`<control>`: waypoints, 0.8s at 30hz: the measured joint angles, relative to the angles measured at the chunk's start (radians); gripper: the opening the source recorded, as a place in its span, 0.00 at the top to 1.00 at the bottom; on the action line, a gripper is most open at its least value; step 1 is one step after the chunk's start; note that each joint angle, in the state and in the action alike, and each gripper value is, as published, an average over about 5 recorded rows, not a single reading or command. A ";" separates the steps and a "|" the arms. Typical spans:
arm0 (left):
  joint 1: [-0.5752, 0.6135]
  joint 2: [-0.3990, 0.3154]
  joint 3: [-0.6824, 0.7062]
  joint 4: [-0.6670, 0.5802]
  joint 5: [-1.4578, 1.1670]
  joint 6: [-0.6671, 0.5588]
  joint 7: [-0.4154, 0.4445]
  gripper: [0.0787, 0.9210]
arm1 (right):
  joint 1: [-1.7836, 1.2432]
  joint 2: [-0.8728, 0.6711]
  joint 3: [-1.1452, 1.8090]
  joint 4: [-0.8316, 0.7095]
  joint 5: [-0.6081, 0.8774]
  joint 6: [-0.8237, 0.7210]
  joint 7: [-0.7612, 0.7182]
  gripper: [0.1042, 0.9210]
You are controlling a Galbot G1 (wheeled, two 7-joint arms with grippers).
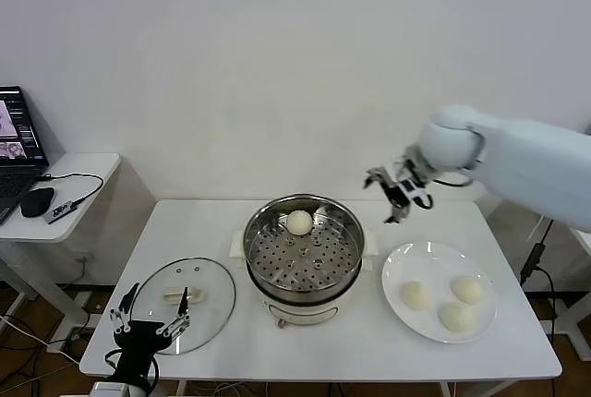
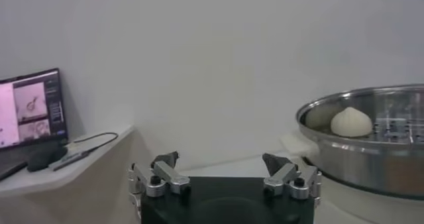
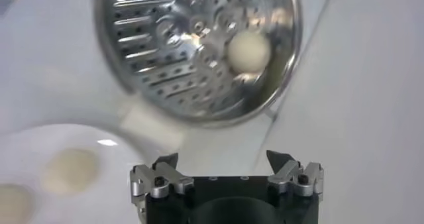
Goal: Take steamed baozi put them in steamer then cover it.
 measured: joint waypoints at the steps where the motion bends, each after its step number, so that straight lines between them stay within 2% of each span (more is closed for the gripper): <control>1: -0.001 0.003 0.000 0.000 0.001 0.002 0.002 0.12 | -0.004 -0.026 -0.002 0.014 0.002 -0.013 -0.001 0.12; 11: -0.012 0.015 -0.002 -0.003 0.005 0.016 0.014 0.12 | -0.157 -0.201 0.058 0.073 -0.039 -0.067 -0.005 0.12; 24: -0.005 0.009 -0.006 0.012 0.019 0.019 0.019 0.12 | -0.516 -0.225 0.290 0.034 -0.159 -0.080 0.016 0.12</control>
